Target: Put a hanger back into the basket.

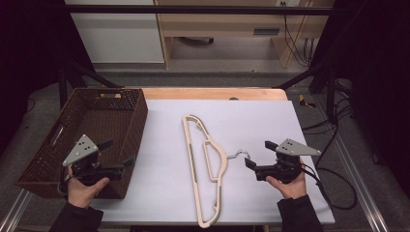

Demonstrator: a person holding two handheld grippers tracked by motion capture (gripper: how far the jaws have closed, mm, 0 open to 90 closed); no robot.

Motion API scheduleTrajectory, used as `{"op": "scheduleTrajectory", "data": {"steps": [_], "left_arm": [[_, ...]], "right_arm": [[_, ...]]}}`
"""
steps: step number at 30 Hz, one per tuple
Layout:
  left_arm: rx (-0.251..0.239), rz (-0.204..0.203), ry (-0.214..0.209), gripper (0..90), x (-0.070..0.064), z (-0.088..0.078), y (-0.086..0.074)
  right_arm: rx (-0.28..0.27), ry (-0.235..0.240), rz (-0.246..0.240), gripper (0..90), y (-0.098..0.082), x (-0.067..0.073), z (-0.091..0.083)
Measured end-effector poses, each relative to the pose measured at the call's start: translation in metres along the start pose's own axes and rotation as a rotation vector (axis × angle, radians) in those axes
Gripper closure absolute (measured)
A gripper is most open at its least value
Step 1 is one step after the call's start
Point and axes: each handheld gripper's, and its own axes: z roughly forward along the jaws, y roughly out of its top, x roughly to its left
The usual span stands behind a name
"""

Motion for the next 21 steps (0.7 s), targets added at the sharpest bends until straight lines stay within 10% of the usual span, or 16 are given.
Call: {"op": "scheduleTrajectory", "data": {"steps": [13,21], "left_arm": [[0.011,0.011,-0.004,4.5,-0.004,0.004,-0.001],[0.018,0.016,-0.009,4.7,-0.006,0.007,-0.002]], "right_arm": [[0.128,0.043,-0.026,16.7,-0.012,0.019,0.039],[0.179,-0.002,-0.051,22.9,-0.012,0.003,0.066]]}}
